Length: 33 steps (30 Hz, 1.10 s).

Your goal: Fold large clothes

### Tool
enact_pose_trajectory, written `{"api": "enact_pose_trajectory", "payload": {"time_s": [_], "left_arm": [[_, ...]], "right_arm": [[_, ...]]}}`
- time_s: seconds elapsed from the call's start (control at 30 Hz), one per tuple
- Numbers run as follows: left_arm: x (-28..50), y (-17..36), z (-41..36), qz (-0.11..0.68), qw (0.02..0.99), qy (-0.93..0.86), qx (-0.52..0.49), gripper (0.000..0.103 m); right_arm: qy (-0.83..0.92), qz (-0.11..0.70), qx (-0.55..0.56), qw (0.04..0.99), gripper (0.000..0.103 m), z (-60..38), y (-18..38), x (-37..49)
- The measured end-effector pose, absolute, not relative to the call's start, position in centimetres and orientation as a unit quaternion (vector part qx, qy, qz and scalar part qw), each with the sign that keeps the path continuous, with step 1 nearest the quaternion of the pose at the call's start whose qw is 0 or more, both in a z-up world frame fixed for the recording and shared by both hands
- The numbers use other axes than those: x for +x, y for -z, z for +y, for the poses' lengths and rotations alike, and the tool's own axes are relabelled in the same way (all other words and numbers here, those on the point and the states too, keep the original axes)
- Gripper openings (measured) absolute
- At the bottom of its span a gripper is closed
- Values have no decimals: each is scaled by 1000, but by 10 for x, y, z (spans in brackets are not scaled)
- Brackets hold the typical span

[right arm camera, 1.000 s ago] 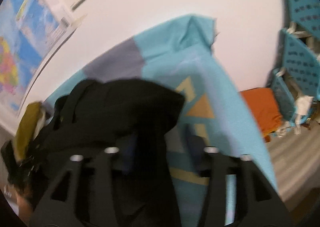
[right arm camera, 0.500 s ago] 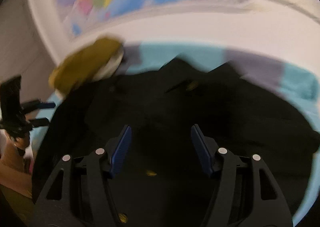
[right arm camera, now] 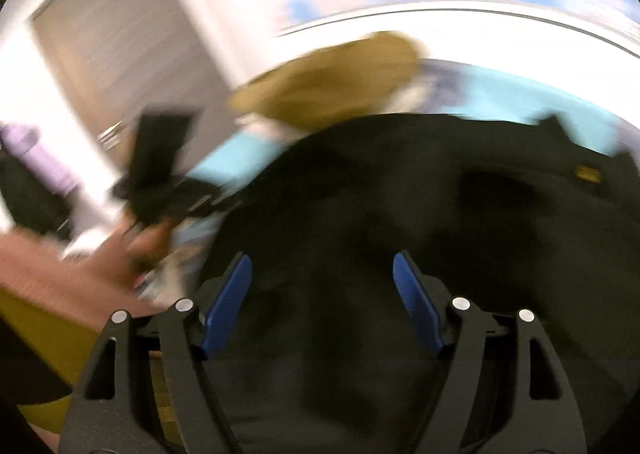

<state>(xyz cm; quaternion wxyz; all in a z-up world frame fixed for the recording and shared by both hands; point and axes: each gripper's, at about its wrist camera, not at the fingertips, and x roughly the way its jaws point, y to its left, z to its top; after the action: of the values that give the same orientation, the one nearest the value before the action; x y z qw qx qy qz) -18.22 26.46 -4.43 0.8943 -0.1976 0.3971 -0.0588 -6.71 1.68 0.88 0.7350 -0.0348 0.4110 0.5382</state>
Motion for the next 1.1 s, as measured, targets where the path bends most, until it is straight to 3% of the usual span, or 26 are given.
{"api": "enact_pose_trajectory", "payload": {"time_s": [0.2,0.23,0.27,0.3,0.4,0.47,0.53,0.6,0.73,0.87,0.9,0.97,1.1], "left_arm": [[-180,8,257,369,910,86,-167,4],[-177,7,256,370,910,92,-164,4],[-174,5,255,374,908,98,-164,4],[-171,3,254,378,905,105,-165,4],[-165,-14,258,368,912,102,-149,4],[-159,-32,268,354,915,106,-161,7],[-155,-55,278,329,926,96,-156,17],[-153,-78,282,296,942,75,-137,45],[-143,-92,282,279,946,88,-140,49],[-124,-64,265,317,937,92,-117,49],[-118,-52,261,332,932,92,-111,49],[-104,-26,250,369,919,98,-102,49],[-80,12,238,416,898,98,-101,49]], "right_arm": [[-617,438,-88,648,73,88,19,-124],[-621,440,-96,641,59,95,24,-129],[-620,439,-102,642,29,100,25,-131],[-615,436,-103,649,19,105,24,-131],[-630,414,-65,654,10,101,-3,-123],[-647,380,-22,661,10,92,-41,-110],[-652,353,27,670,10,81,-72,-88],[-646,340,61,680,10,68,-89,-67],[-606,335,143,707,10,16,-100,-21],[-513,373,206,745,14,-57,-64,22],[-493,393,227,742,18,-71,-46,29],[-438,449,254,736,64,-96,-4,40],[-337,520,280,734,72,-132,59,52]]}}
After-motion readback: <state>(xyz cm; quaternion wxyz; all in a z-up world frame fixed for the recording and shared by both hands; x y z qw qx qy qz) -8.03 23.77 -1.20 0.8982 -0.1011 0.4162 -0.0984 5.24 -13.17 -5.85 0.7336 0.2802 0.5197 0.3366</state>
